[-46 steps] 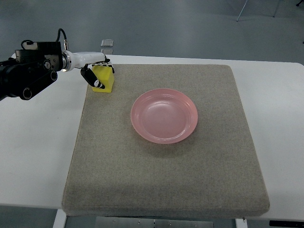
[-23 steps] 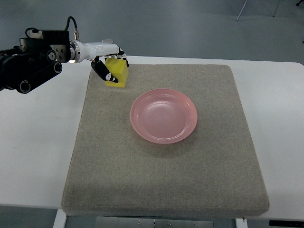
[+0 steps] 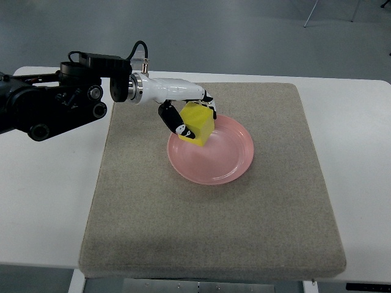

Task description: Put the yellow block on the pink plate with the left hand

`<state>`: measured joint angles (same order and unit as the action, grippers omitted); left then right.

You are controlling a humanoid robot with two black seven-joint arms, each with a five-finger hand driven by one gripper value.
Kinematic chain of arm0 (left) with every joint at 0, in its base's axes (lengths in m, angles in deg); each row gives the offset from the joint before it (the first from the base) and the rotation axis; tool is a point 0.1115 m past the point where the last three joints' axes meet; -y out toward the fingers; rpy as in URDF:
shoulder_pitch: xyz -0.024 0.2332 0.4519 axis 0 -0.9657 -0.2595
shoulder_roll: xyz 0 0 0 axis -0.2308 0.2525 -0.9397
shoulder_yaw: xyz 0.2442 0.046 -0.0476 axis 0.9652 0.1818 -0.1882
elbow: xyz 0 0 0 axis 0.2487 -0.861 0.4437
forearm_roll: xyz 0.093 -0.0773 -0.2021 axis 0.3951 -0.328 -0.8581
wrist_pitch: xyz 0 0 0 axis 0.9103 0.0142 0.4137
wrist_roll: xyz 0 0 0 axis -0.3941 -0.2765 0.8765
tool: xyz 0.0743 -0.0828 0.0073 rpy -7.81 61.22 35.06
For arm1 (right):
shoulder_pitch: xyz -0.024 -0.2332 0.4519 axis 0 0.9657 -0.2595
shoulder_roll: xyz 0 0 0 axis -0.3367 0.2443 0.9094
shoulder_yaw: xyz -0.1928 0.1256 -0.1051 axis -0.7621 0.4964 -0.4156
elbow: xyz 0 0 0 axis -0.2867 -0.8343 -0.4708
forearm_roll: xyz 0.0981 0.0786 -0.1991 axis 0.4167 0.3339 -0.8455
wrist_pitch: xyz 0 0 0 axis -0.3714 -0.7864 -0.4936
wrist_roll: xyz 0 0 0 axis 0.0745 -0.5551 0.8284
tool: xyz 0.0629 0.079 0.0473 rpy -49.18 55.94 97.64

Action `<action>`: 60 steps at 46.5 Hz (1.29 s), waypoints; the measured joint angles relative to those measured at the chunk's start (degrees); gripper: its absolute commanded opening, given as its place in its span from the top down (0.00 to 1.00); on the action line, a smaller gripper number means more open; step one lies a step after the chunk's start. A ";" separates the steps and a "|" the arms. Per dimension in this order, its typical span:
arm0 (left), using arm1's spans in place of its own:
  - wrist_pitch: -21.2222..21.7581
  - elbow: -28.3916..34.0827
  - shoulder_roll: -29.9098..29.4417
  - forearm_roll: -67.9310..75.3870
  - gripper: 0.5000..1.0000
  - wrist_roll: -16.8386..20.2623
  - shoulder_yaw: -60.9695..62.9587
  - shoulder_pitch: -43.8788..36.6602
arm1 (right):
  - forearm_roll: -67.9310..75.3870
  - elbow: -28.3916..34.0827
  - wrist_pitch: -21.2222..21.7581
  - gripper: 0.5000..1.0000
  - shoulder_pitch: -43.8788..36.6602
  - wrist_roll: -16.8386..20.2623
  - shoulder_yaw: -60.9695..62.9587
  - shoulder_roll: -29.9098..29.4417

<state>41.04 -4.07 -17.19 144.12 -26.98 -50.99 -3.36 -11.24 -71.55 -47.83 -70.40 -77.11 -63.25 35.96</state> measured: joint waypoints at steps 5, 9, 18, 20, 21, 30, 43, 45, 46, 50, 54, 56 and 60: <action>0.13 -0.04 0.74 0.36 0.74 0.00 -0.01 -0.20 | -0.01 0.00 0.00 0.15 0.00 0.01 0.00 0.00; 0.14 0.20 1.84 0.60 0.49 0.00 -0.01 -0.62 | -0.01 0.00 0.00 0.15 0.00 0.00 0.00 0.00; 0.14 0.49 2.57 0.93 0.02 0.04 0.00 -1.03 | -0.01 0.00 0.00 0.15 -0.01 -0.01 0.00 0.00; 0.13 0.48 2.58 0.93 0.01 0.03 0.00 -1.11 | -0.01 0.00 0.00 0.15 -0.01 -0.01 0.00 0.00; 0.11 0.49 2.59 0.93 0.01 0.03 0.00 -1.12 | -0.01 0.00 0.00 0.15 -0.01 0.00 0.00 0.00; -0.51 0.67 2.17 -0.95 0.01 -0.02 -0.05 -1.26 | 0.03 0.00 0.00 0.15 -0.01 0.00 0.00 0.00; 0.03 4.98 -0.65 -20.11 0.01 0.01 -2.80 -1.50 | 0.04 0.00 0.00 0.15 -0.01 -0.01 0.00 0.00; 0.13 6.62 -0.89 -24.06 0.01 0.02 -3.84 -1.68 | 0.04 0.00 0.00 0.15 -0.01 0.01 0.00 0.00; 0.15 7.84 -0.91 -26.31 0.01 0.01 -4.48 -1.88 | 0.04 0.00 0.00 0.15 -0.01 -0.01 0.00 0.00; 0.16 12.67 -0.76 -33.11 0.01 0.01 -5.93 -3.27 | 0.04 0.00 0.00 0.15 0.00 0.01 0.00 0.00; 0.14 16.04 -0.59 -38.66 0.01 0.01 -6.62 -4.29 | 0.03 0.00 0.00 0.15 0.00 0.00 0.00 0.00; 0.14 17.42 -0.63 -41.21 0.01 0.01 -6.95 -4.50 | 0.02 0.00 0.00 0.15 -0.02 -0.01 0.00 0.00; 0.13 19.88 -0.80 -47.06 0.01 0.01 -7.83 -5.76 | 0.02 0.00 0.00 0.15 0.00 0.00 0.00 0.00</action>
<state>41.18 15.81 -18.00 97.06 -26.97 -58.82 -9.13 -11.22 -71.55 -47.83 -70.40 -77.11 -63.25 35.96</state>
